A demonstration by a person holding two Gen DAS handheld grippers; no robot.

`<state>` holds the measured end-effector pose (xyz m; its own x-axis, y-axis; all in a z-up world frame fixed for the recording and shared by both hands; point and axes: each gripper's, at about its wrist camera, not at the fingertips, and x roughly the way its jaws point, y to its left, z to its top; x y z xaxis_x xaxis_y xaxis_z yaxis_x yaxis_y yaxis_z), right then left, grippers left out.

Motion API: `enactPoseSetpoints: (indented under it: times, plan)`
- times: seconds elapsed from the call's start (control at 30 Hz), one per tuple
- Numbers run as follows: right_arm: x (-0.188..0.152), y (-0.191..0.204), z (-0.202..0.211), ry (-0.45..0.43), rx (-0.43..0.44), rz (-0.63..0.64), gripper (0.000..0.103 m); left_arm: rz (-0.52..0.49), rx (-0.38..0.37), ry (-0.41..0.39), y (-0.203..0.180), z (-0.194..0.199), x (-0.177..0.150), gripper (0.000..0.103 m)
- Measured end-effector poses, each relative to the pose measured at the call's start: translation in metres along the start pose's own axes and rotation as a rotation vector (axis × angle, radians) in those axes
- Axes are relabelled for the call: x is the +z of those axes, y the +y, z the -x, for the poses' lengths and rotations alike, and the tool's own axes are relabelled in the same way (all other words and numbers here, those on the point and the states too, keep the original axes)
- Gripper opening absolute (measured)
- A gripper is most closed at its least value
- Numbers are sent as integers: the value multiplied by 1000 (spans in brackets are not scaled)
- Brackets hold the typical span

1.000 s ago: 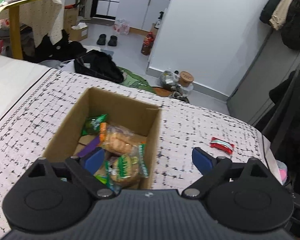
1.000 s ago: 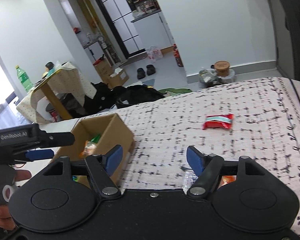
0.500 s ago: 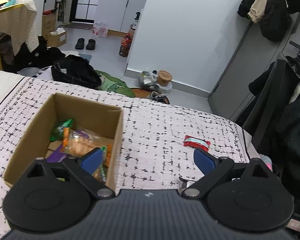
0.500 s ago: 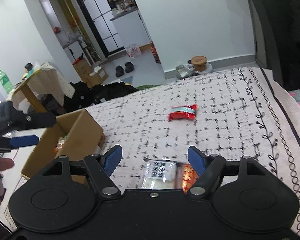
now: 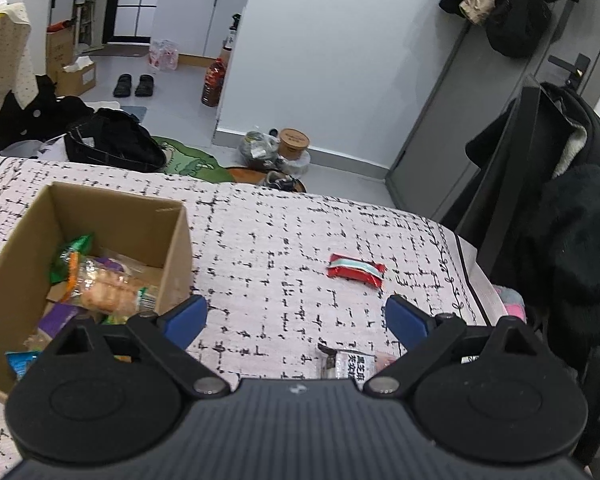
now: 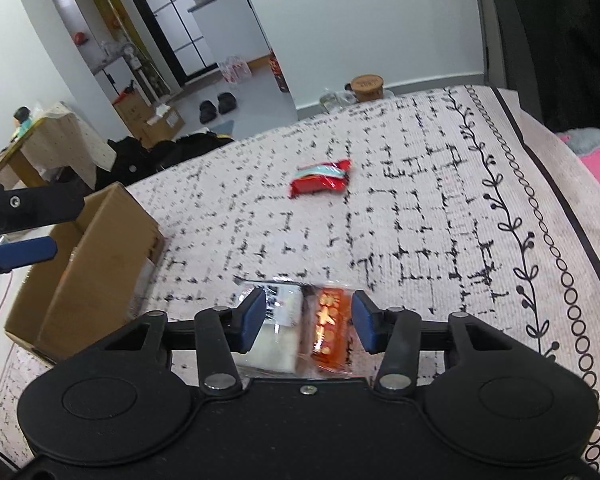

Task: Organize snacks
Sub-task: 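Grasp the orange candy packet beside the white packet with the right gripper, then lower the open left gripper toward the red-and-teal bar while the right holds the orange packet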

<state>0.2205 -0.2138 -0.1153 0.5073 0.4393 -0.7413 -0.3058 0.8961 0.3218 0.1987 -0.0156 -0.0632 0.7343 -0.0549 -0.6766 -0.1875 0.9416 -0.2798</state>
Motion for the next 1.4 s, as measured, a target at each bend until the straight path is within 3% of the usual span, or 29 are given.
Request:
enactPoseSetpoints:
  times: [0.33,0.6,0.9,1.4]
  plan:
    - [-1,-4,-15,47,-32,9,41,-61,-23,18,-18,-19,-3,93]
    - [-7,-8,-32,95,-44,19,20,-100,-25,52,-26,-42,-10,89]
    - [5,-20,-14,44,-30,6,19,-110,-28,86,-34,-68,-14,88]
    - [27,-55,-4,-24,-95,-48,18,-137,-57,102,-63,-120,-2,88]
